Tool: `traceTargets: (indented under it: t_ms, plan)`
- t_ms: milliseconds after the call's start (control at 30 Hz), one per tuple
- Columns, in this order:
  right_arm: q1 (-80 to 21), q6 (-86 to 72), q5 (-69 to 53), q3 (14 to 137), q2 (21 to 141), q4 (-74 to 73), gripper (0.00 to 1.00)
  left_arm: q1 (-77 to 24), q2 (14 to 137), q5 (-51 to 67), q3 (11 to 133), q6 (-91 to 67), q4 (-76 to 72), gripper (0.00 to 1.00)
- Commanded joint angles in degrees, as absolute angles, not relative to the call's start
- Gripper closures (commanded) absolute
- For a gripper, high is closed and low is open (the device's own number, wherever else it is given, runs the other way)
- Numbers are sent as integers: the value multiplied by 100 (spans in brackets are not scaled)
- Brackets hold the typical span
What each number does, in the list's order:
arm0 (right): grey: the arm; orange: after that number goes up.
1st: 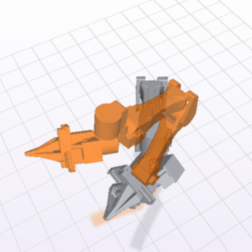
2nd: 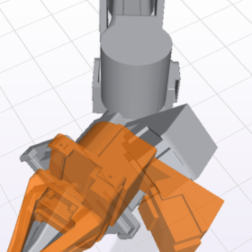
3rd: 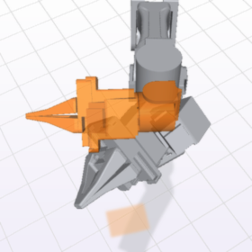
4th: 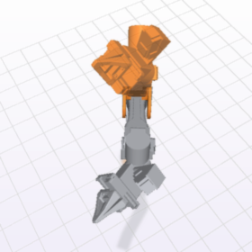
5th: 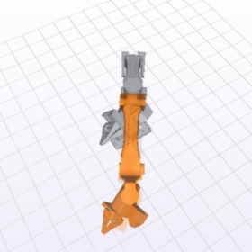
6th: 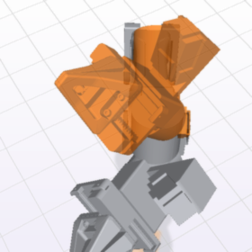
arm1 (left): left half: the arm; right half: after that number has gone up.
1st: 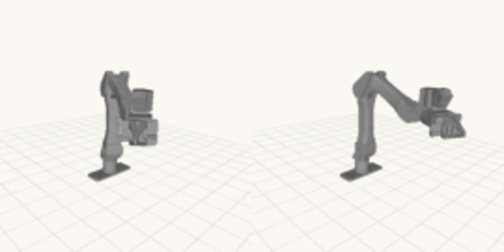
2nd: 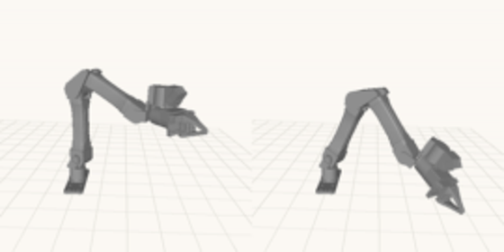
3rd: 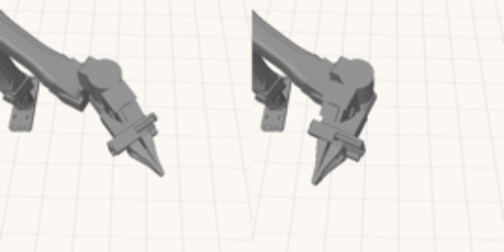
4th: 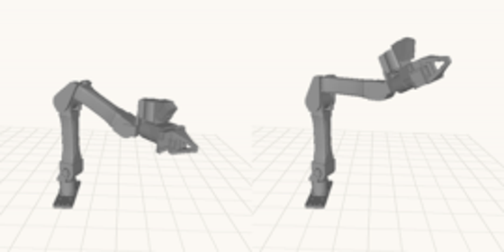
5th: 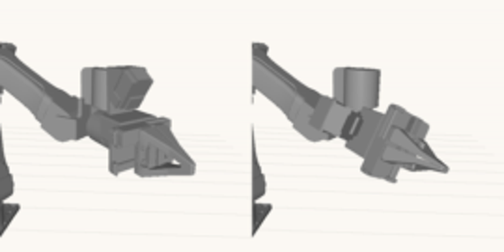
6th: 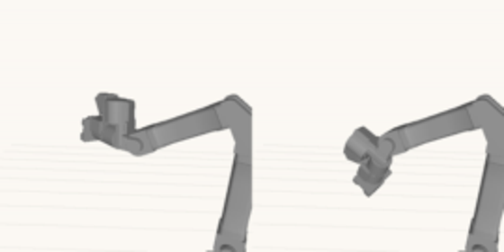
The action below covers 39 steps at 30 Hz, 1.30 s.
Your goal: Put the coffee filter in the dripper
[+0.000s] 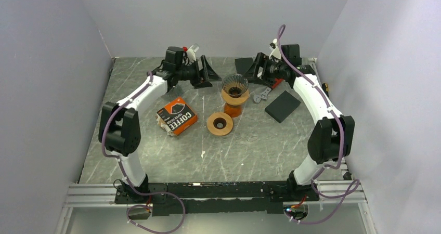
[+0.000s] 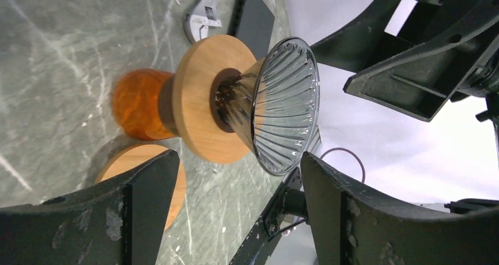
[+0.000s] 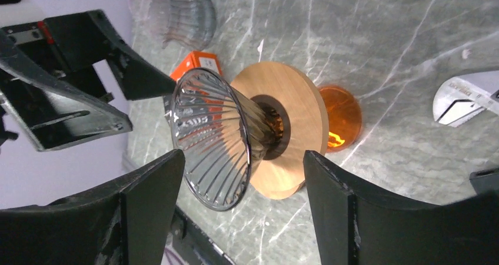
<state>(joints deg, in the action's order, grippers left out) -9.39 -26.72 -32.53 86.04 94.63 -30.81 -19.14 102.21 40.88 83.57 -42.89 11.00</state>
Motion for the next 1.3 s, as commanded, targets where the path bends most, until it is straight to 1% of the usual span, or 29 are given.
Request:
traceTargets:
  t_ms: [0,133,267,333,400,500,600,667,900,1033,1200,1267]
  plan:
    - [-801,-3150,-4083,8446,9488,-2368,26,-2133,10538,4437,8813,-4454,970,20]
    - [-782,-3213,-4273,8507,9676,-2309,38,-2188,10799,4536,8895,-4549,843,27]
    - [-774,-3235,-4305,8516,9796,-2293,45,-2188,11000,4593,9052,-4538,938,32]
    - [-772,-3239,-4313,8495,9839,-2282,47,-2188,11044,4599,9103,-4531,947,34]
    - [-765,-3258,-4331,8454,9867,-2242,48,-2189,11069,4607,9141,-4527,941,38]
    - [-751,-3261,-4318,8425,9885,-2232,56,-2193,11115,4630,9215,-4497,992,41]
    - [-738,-3236,-4275,8399,9907,-2250,66,-2191,11115,4623,9233,-4482,990,45]
    - [-730,-3218,-4260,8394,9929,-2271,70,-2189,11120,4650,9241,-4482,982,52]
    - [-721,-3195,-4188,8308,9947,-2281,80,-2197,11177,4655,9273,-4454,1006,61]
    - [-721,-3161,-4130,8273,9959,-2310,84,-2197,11214,4718,9246,-4485,936,62]
    - [-712,-3104,-4028,8180,9969,-2346,86,-2197,11219,4708,9220,-4499,929,62]
    - [-712,-3111,-4027,8133,9947,-2325,88,-2202,11221,4710,9220,-4476,947,62]
